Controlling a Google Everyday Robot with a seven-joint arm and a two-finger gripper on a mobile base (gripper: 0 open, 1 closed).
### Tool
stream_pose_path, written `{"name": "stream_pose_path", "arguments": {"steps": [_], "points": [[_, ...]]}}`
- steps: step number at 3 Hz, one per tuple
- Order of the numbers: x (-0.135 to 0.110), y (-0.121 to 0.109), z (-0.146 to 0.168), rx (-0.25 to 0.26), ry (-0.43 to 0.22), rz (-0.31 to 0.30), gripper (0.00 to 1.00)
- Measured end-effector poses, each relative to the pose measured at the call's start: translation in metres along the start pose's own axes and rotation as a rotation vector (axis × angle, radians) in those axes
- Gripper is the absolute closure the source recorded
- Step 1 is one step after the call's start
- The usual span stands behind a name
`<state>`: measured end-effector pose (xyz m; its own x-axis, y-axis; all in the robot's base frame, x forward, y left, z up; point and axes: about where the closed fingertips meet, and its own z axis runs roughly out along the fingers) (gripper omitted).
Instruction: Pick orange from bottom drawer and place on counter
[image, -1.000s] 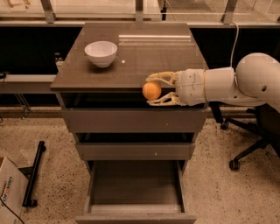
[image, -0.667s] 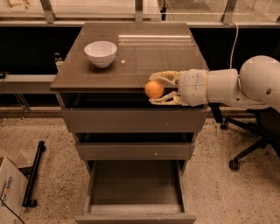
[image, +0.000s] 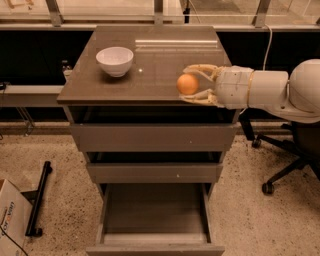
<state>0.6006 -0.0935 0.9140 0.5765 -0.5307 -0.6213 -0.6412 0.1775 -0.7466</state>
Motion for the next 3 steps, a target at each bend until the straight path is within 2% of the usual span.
{"name": "stream_pose_path", "arguments": {"steps": [1,2,3], "points": [[0.016,-0.024,0.0,0.031,0.003,0.028,1.0],[0.037,-0.04,0.008,0.035,0.015,0.075,1.0],[0.07,-0.051,0.022,0.013,0.041,0.146,1.0]]}}
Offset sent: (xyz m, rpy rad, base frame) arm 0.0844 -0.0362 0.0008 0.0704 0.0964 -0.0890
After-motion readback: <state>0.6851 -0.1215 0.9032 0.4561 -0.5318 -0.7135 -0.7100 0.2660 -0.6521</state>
